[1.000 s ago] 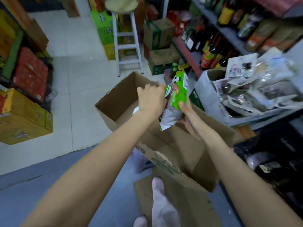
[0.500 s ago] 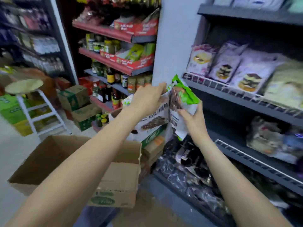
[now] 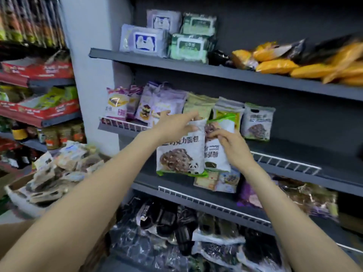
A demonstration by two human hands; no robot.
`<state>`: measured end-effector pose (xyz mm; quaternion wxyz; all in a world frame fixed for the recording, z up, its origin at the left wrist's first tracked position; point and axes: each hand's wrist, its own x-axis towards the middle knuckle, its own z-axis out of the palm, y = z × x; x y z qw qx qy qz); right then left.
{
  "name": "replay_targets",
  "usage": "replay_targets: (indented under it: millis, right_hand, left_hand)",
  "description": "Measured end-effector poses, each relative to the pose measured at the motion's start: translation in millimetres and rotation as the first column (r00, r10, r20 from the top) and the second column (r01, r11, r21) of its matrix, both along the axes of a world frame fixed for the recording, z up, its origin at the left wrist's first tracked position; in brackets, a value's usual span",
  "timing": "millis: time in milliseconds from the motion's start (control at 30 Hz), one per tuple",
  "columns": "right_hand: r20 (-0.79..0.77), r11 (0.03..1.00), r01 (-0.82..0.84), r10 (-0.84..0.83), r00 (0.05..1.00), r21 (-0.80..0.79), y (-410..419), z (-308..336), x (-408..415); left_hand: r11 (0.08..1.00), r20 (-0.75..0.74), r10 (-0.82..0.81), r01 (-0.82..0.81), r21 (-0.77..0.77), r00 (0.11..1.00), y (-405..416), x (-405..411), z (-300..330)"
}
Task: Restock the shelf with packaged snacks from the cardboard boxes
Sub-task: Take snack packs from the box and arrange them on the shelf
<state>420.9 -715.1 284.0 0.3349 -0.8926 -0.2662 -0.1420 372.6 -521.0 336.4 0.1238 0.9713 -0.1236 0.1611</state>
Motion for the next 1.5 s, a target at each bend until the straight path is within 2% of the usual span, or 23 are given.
replay_targets:
  millis: [133,233,300,400,467,533,567,633,667,733,767,867,933,1000,1067,1133,1233,1367,1500]
  right_hand:
    - [-0.125,0.998,0.068,-0.068,0.990,-0.008,-36,13,9]
    - [-0.089,0.987,0.142,-0.149,0.985,-0.080,-48,14,25]
    - [-0.075,0.992,0.124,-0.123,0.990,0.014,-53,16,41]
    - [-0.103,0.986,0.119,-0.107,0.989,0.116,-56,23,67]
    - [-0.150,0.962,0.161,-0.129,0.980,0.220,-59,26,82]
    - [-0.214,0.899,0.235,-0.164,0.963,0.370,-70,27,97]
    - [-0.238,0.858,0.255,-0.161,0.958,0.445,-76,27,101]
    - [-0.260,0.810,0.270,-0.151,0.954,0.521,-91,24,108]
    - [-0.286,0.795,0.282,-0.142,0.948,0.537,-98,21,112]
    - [-0.319,0.782,0.294,-0.128,0.939,0.549,-110,17,121]
    - [-0.327,0.767,0.298,-0.123,0.937,0.568,-119,16,126]
    - [-0.330,0.702,0.363,-0.191,0.925,0.613,-154,18,147]
    - [-0.202,0.752,0.382,-0.325,0.924,0.537,-178,22,158]
    - [-0.147,0.791,0.399,-0.375,0.915,0.463,-207,27,172]
    - [-0.131,0.815,0.361,-0.340,0.931,0.453,-231,31,183]
    - [-0.103,0.824,0.288,-0.274,0.956,0.488,-248,36,192]
    - [-0.086,0.829,0.220,-0.206,0.975,0.515,-264,40,205]
    - [-0.110,0.817,0.216,-0.187,0.976,0.535,-279,37,223]
    - [-0.097,0.862,0.169,-0.140,0.985,0.478,-288,32,241]
  left_hand:
    - [0.991,0.095,-0.069,0.079,-0.105,0.993,-47,38,8]
    - [0.984,0.158,-0.104,0.125,-0.126,0.982,-68,66,12]
    - [0.983,0.191,-0.105,0.131,-0.129,0.976,-76,83,13]
    - [0.946,0.272,-0.074,0.154,-0.286,0.960,-80,115,12]
    - [0.912,0.314,0.054,0.081,-0.401,0.948,-85,132,12]
    - [0.814,0.188,0.130,0.004,-0.581,0.974,-92,144,7]
    - [0.751,0.077,0.095,-0.021,-0.660,0.992,-95,154,1]
    - [0.636,-0.134,-0.097,-0.042,-0.770,0.986,-100,172,-12]
    - [0.588,-0.194,-0.205,-0.038,-0.808,0.959,-103,177,-17]
    - [0.552,-0.191,-0.333,0.026,-0.834,0.924,-115,192,-21]
    - [0.537,-0.163,-0.324,0.040,-0.843,0.932,-124,198,-20]
    - [0.465,-0.107,-0.125,-0.037,-0.884,0.986,-150,222,-16]
    - [0.420,-0.082,-0.002,-0.073,-0.905,0.997,-161,240,-16]
    - [0.500,-0.093,0.087,-0.124,-0.857,0.992,-179,257,-17]
    - [0.628,-0.077,0.186,-0.179,-0.757,0.980,-202,273,-20]
    - [0.706,-0.049,0.267,-0.230,-0.670,0.962,-228,287,-23]
    - [0.718,-0.034,0.274,-0.228,-0.657,0.961,-258,305,-36]
    - [0.654,-0.063,0.223,-0.197,-0.730,0.973,-278,320,-62]
    - [0.776,0.059,0.290,-0.199,-0.599,0.955,-287,320,-75]
